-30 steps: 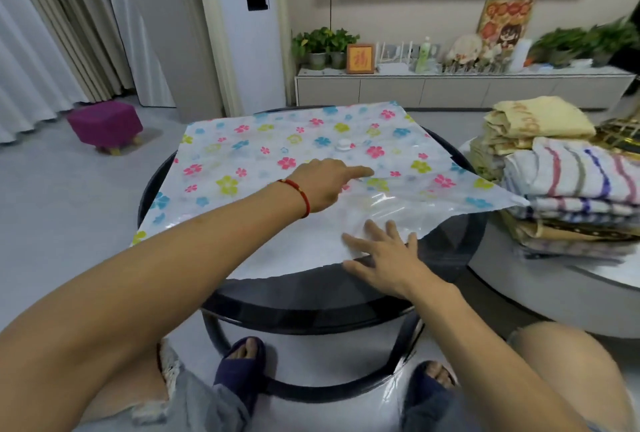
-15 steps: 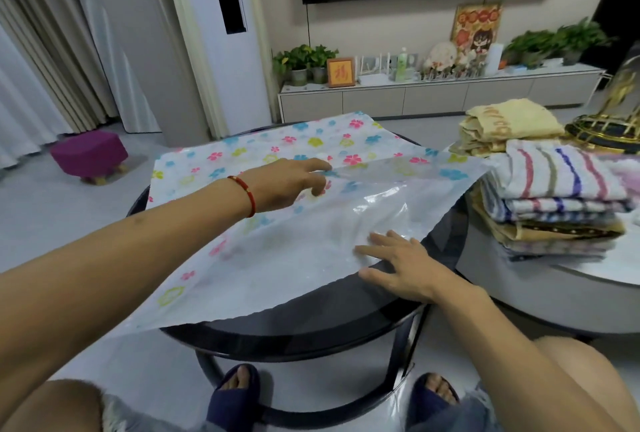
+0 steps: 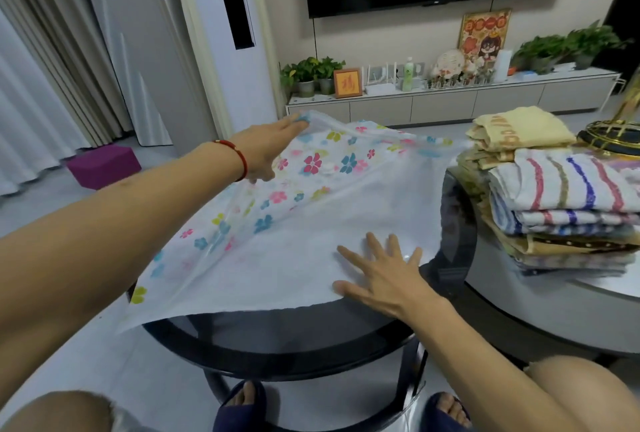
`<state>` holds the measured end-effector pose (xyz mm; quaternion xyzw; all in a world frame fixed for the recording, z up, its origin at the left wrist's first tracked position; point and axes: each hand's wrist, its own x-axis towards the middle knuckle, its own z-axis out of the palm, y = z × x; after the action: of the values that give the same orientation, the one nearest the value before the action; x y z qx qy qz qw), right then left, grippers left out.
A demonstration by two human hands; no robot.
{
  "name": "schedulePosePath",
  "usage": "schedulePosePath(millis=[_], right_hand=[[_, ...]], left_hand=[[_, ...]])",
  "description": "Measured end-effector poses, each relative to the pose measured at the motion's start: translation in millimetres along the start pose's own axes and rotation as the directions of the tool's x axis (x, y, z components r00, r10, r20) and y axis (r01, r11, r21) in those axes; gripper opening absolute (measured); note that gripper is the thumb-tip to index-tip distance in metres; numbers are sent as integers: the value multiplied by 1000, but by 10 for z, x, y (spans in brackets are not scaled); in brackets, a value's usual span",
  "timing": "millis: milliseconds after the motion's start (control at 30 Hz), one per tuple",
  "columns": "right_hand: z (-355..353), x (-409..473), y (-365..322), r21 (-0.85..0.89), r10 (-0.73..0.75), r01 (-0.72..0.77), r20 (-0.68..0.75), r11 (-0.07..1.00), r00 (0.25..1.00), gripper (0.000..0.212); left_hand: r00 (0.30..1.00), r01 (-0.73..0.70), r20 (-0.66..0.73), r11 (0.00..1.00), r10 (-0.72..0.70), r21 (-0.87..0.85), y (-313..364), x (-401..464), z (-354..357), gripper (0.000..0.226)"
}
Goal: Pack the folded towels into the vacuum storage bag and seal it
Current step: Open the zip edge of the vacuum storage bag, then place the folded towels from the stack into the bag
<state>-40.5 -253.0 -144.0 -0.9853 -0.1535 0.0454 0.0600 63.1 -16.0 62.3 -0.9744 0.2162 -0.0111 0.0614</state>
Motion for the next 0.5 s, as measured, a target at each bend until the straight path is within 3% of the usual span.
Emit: schedulePosePath(millis=[300,400,500], right_hand=[[-173,351,126,21,-178,177,131,984,975,72],[-150,300,244,38,-199,197,70,980,977,67],[-149,161,420,39,-171,170,25,985,985,61]], left_hand=[[996,75,-68,986,-65,148,-71,-71,-201,125],[996,74,-47,993,-70,90,-71,-44,-103,123],[999,44,-13,996,-45,-72,-84,-13,11,119]])
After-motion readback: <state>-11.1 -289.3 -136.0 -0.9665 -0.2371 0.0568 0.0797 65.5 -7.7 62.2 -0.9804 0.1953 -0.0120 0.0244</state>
